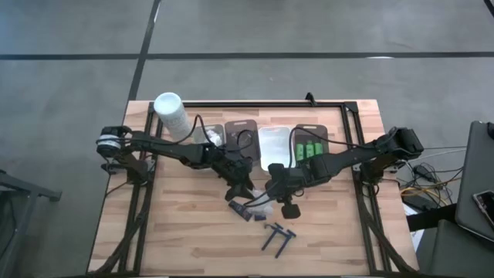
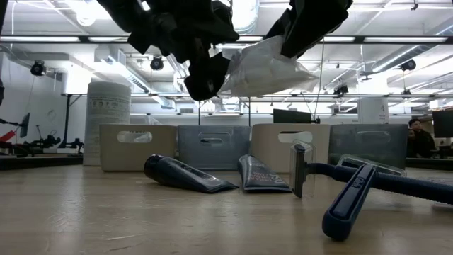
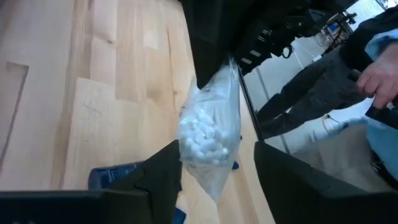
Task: Pick & Place Travel size toiletries
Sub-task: Put the cotton pack in the left white bin
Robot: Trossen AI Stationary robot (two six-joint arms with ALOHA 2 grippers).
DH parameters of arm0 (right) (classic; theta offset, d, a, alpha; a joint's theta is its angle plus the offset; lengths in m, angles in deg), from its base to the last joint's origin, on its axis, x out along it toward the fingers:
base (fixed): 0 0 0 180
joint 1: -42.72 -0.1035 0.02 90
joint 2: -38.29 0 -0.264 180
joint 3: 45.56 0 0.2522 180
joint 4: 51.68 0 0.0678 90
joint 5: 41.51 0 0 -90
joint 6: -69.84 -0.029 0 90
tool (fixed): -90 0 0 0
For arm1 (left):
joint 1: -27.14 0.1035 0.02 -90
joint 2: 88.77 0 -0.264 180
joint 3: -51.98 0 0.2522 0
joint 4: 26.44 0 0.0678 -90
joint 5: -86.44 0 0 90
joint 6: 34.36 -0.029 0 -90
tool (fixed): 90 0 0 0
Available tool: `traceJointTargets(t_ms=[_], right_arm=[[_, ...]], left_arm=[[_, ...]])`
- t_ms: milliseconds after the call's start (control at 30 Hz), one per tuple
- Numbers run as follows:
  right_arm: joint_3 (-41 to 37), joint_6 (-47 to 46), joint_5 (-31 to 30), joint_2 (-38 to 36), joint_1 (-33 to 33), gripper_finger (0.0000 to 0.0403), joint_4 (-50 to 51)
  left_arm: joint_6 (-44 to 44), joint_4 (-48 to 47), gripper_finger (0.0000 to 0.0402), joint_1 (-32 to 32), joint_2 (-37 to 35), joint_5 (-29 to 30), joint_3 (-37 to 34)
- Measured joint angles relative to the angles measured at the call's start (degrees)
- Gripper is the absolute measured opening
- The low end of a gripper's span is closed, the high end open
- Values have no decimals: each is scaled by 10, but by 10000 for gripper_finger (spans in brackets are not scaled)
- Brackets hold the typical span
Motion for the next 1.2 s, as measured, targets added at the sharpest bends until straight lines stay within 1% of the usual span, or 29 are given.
traceJointTargets(t_ms=[100, 300, 433, 533, 567, 700, 800, 867, 967, 1067, 1200], right_arm=[[0, 0, 0, 0, 0, 18, 0], [0, -7, -12, 0, 0, 18, 0], [0, -30, -13, 0, 0, 20, 0], [0, -50, -13, 0, 0, 28, 0], [0, -60, -13, 0, 0, 33, 0], [0, -117, -13, 0, 0, 57, 5], [0, -160, -13, -4, -1, 84, 26], [0, -182, -13, -11, -6, 105, 55], [0, -203, -16, -25, -16, 139, 75], [0, -226, -56, -50, -32, 170, 95], [0, -267, -142, -88, -57, 202, 127]], left_arm=[[0, 10, 174, 0, 0, 5, 0], [-1, 48, 105, 0, 0, 21, 0], [-12, 49, 58, 0, 0, 22, 1], [-16, 47, 20, 0, 0, 22, 0], [-16, 45, 13, 0, -1, 23, 0], [-16, 36, 16, -1, -2, 28, 0], [-17, 18, 13, -1, -10, 32, -1], [-18, -17, 9, -2, -19, 36, -2], [-32, -61, 8, -6, -41, 67, -5], [-47, -116, 8, -11, -72, 109, -6], [-51, -180, 7, -18, -122, 167, -6]])
